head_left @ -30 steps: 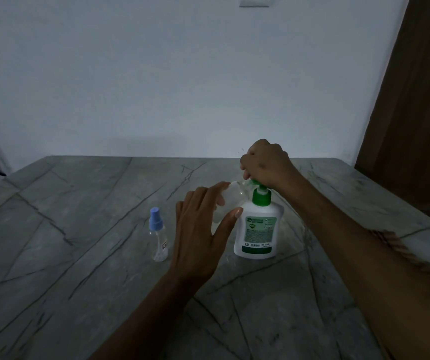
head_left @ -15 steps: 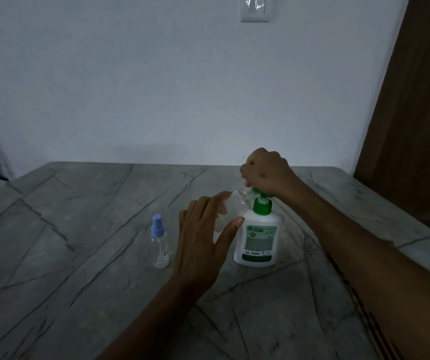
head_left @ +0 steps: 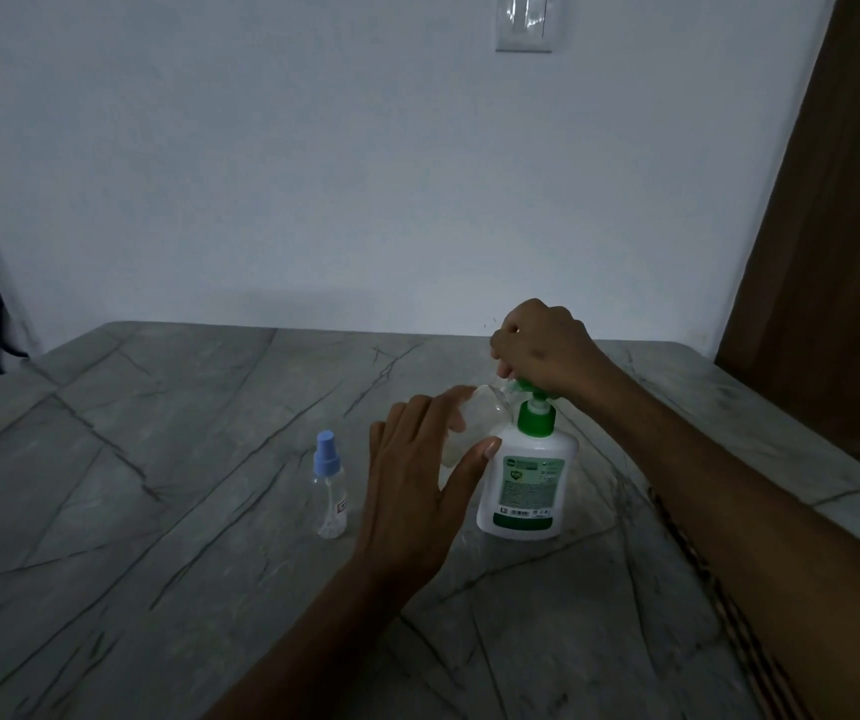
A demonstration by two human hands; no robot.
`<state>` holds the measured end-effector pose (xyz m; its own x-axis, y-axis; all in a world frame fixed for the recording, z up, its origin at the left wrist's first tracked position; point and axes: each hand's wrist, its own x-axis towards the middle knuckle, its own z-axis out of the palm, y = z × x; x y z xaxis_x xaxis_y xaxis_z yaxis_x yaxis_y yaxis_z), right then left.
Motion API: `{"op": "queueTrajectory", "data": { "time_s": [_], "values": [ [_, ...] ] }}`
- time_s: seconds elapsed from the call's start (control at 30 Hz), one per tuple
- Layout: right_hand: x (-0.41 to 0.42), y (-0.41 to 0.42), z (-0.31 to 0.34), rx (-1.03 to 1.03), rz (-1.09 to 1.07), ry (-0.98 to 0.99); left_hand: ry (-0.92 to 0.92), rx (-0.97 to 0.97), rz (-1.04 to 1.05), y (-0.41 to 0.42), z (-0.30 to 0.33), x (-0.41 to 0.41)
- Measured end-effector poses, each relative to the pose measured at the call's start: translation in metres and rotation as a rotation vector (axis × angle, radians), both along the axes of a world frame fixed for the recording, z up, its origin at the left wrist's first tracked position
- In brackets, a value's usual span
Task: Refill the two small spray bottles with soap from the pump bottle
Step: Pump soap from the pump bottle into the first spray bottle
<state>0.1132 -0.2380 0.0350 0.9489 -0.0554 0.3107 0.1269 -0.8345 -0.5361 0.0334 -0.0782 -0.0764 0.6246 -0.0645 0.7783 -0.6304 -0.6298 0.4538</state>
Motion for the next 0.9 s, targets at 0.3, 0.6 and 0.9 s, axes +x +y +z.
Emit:
{"op": "queueTrajectory", "data": {
  "time_s": [0.3,0.6,0.9],
  "values": [
    [-0.0005,-0.0022,-0.0072,0.064,0.005,0.057,0.005,0.01,-0.001,-0.0004,-0.0035,0.0026],
    [0.0019,-0.0017,-0.0057,0.038,-0.003,0.038,-0.012,0.015,0.014,0.0003,-0.0022,0.0033],
    [0.0004,-0.0019,-0.001,-0.031,-0.011,-0.025,-0.011,-0.002,0.007,0.0,-0.002,0.0011]
  ]
}}
